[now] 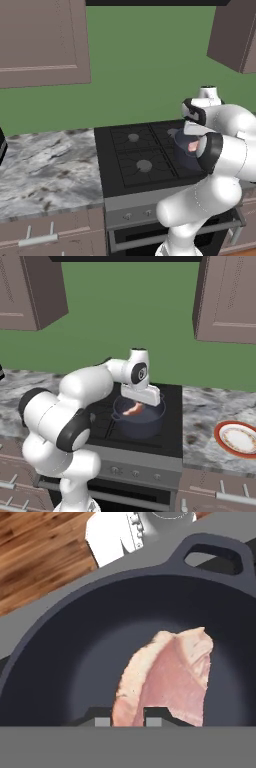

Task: Retrieve the frozen meat and place it in the pot on a burner. Then turn the burner on.

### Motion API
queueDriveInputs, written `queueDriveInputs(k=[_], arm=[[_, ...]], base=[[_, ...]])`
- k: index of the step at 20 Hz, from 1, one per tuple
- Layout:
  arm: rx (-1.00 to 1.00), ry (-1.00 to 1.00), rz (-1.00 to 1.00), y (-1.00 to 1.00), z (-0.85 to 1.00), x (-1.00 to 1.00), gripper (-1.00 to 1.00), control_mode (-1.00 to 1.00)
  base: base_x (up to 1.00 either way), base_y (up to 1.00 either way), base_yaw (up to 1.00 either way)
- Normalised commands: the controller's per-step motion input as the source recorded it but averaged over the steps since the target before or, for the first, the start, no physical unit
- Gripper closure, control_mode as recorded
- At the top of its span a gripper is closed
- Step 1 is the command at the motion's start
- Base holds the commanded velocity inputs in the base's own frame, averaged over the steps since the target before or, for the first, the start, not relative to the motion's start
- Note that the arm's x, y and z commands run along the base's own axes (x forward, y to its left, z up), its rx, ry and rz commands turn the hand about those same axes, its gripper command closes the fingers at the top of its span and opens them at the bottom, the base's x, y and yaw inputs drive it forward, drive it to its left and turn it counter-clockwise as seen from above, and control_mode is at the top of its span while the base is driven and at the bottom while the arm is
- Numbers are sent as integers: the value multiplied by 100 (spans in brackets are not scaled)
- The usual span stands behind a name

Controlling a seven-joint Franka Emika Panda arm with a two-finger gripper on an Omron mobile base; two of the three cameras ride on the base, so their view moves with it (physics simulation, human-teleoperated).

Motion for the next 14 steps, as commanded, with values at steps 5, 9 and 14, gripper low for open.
queueDriveInputs(k=[5, 9, 14], arm=[[0, 0, 0, 0, -22, 5, 100, -100], [0, 0, 0, 0, -13, 5, 100, -100], [0, 0, 0, 0, -12, 6, 100, -100]], base=[[0, 0, 0], [0, 0, 0], [0, 0, 0]])
